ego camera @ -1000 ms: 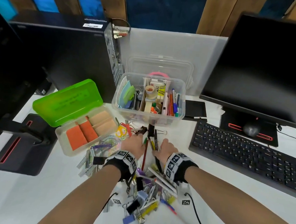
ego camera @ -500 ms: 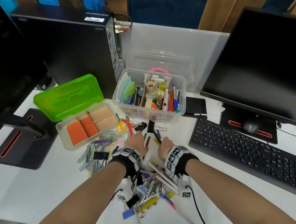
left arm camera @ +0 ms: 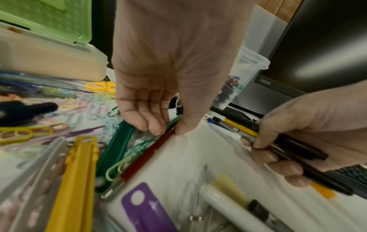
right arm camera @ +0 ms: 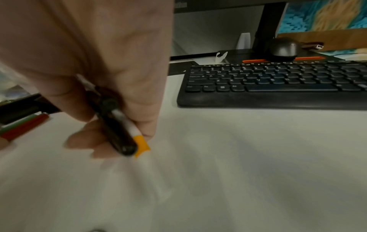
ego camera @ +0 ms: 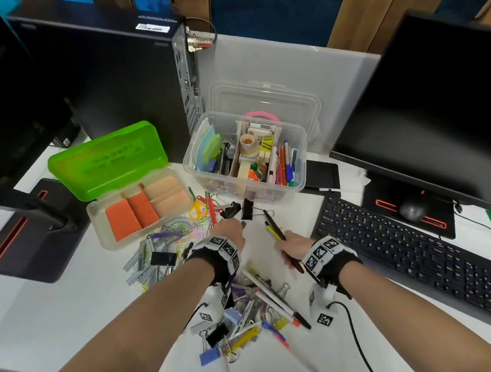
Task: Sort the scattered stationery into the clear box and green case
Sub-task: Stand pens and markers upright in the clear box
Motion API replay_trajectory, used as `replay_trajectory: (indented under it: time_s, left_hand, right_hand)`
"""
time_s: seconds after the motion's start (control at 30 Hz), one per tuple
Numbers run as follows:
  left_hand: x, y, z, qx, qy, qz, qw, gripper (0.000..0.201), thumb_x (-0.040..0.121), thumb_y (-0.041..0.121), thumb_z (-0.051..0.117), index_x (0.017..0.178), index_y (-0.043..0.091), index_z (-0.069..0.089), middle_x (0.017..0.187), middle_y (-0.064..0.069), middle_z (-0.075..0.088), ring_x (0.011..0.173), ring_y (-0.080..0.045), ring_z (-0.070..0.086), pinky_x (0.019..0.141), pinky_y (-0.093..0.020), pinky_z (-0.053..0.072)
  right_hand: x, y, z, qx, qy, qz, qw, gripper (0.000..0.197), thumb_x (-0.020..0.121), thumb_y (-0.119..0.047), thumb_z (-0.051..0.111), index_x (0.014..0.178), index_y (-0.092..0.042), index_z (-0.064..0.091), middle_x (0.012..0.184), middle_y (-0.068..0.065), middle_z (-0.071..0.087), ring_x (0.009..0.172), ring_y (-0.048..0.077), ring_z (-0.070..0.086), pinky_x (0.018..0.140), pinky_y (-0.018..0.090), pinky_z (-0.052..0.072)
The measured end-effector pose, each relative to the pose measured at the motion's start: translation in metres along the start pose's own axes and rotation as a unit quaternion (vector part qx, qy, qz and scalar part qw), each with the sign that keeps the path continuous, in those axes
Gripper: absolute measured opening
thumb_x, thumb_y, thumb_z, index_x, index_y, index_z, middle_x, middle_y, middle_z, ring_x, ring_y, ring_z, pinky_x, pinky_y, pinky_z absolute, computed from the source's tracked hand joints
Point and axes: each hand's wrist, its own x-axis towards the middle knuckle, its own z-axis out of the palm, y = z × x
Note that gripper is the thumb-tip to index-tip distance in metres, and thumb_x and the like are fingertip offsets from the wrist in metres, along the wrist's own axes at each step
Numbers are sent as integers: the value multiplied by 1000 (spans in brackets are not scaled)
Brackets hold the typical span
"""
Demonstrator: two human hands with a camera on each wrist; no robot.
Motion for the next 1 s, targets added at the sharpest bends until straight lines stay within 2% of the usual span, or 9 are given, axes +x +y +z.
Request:
replay_trajectory:
  time_s: [0.07, 0.23, 0.43, 0.53, 0.67, 0.73, 0.8, 0.93, 1.0]
  left_hand:
    - [1, -4, 3, -1, 15, 43, 999, 26, 95, 15, 50, 117, 3, 59, 117, -14, 62, 109, -31, 60, 87, -36, 48]
    - [-1, -9, -2, 39, 31, 81, 995, 29, 98, 14, 45, 124, 3, 53, 125, -17, 57, 114, -32, 57, 90, -35, 46]
    - [-11, -15, -37, 67, 14, 153, 986, 31, 100, 21, 41, 122, 2, 53, 123, -15, 58, 113, -30, 56, 77, -29, 36]
    - [-18, -15, -71, 67, -32, 216, 974, 28, 98, 27, 46, 112, 4, 54, 110, -13, 61, 103, -28, 58, 76, -27, 36]
    - [-25, -2, -121, -11, -42, 268, 963, 18, 96, 28, 53, 94, 11, 55, 77, -1, 62, 66, -14, 58, 65, -24, 47]
    - [-22, 9, -143, -59, -46, 273, 959, 23, 96, 30, 54, 97, 7, 56, 78, -2, 66, 64, -13, 60, 68, -26, 52]
    - [-15, 18, -163, -96, -39, 265, 959, 24, 95, 30, 55, 99, 6, 56, 81, -3, 66, 67, -12, 61, 71, -28, 54]
    - [8, 31, -192, -157, 0, 235, 959, 26, 94, 30, 57, 77, 12, 53, 74, -3, 63, 66, -14, 60, 80, -35, 57]
    - [19, 34, -201, -184, 9, 208, 961, 30, 94, 29, 58, 71, 11, 52, 73, -6, 62, 65, -16, 59, 83, -36, 55]
  right_hand:
    - [0, 2, -2, 8, -26, -12, 1000, 17, 98, -16, 43, 83, -14, 35, 66, 5, 49, 45, 13, 48, 41, 24, 44]
    - [-6, -2, -7, 0, -75, -55, 996, 17, 100, -24, 44, 87, -15, 37, 67, 3, 48, 50, 13, 48, 44, 25, 45]
    - [-25, -19, -24, 14, -123, -104, 987, 17, 101, -17, 42, 86, -14, 36, 65, 5, 48, 45, 13, 47, 49, 29, 43]
    - [-42, -38, -40, 15, -134, -152, 979, 16, 101, -18, 42, 87, -13, 39, 63, 3, 52, 46, 13, 50, 50, 29, 44]
    - [-55, -74, -74, 139, -63, -216, 964, 15, 100, -19, 44, 88, -11, 46, 61, 4, 55, 47, 14, 52, 48, 26, 46]
    - [-48, -92, -90, 221, 2, -225, 949, 17, 101, -15, 42, 85, -10, 47, 59, 7, 52, 43, 15, 52, 45, 27, 46]
    - [-37, -110, -101, 267, 56, -212, 938, 21, 101, -14, 41, 82, -10, 47, 59, 7, 53, 48, 18, 53, 49, 30, 47]
    - [-8, -141, -116, 332, 121, -155, 923, 19, 101, -13, 42, 87, -3, 49, 69, 13, 52, 59, 24, 53, 62, 37, 47]
    - [6, -153, -119, 291, 143, -119, 939, 23, 101, -15, 43, 100, 5, 54, 68, 10, 60, 60, 22, 59, 70, 34, 50]
